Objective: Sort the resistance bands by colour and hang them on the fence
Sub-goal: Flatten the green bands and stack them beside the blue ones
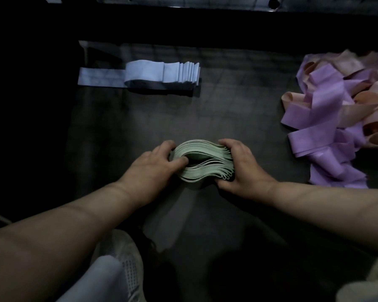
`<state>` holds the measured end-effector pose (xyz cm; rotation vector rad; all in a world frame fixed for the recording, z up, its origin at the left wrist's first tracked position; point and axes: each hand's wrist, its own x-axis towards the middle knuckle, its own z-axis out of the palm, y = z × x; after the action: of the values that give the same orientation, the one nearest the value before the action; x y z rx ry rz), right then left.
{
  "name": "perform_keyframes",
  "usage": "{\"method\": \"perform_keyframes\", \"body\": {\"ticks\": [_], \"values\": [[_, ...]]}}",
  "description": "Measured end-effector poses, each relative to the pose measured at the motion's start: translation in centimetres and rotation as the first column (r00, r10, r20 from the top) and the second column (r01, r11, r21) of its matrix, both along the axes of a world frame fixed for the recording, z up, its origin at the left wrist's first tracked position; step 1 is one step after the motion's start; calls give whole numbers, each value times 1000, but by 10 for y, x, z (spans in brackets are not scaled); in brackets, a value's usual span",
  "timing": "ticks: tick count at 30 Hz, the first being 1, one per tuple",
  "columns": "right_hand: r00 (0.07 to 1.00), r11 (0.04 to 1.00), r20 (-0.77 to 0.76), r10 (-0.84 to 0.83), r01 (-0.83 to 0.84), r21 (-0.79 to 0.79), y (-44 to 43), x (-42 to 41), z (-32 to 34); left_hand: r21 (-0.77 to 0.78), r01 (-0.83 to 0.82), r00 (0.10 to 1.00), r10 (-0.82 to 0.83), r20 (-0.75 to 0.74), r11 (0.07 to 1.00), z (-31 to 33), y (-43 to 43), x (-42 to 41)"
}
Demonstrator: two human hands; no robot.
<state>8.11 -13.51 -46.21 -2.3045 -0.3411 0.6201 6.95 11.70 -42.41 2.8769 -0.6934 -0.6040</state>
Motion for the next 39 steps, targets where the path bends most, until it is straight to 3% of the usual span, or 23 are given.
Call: {"method": "perform_keyframes", "body": {"ticks": [2,7,12,17,20,23,25,28,30,35,39], "values": [[1000,1000,2,11,-11,-7,0,0,0,28,6,1000,-5,-14,1000,-3,0,-1],[988,983,-2,-153,152,99,1,9,3,16,0,1000,0,14,1000,-1,4,3],[999,1000,23,-24,24,-20,-5,24,-2,-7,22,1000,-22,7,1000,-6,2,11],[996,998,74,52,-49,-40,-6,31,2,-151,-4,999,-2,-42,989,-12,8,12],[999,999,24,30,-30,11,-4,39,9,-288,-93,991,61,-118,953,-12,9,14],[976,980,-203,-80,115,163,-2,48,22,-443,-330,929,203,-311,834,-4,11,21],[926,953,-358,-121,209,218,-2,54,31,-439,-444,867,252,-429,781,1,12,28],[816,937,-569,-104,272,219,-1,66,42,-407,-707,649,302,-698,578,6,14,34],[734,917,-673,-88,324,234,2,70,46,-387,-804,542,286,-791,452,6,13,33],[635,897,-759,-141,407,174,17,68,48,-242,-970,240,283,-929,27,11,10,33],[651,899,-739,-172,410,153,45,74,57,-182,-957,108,309,-945,-224,14,15,39]]}}
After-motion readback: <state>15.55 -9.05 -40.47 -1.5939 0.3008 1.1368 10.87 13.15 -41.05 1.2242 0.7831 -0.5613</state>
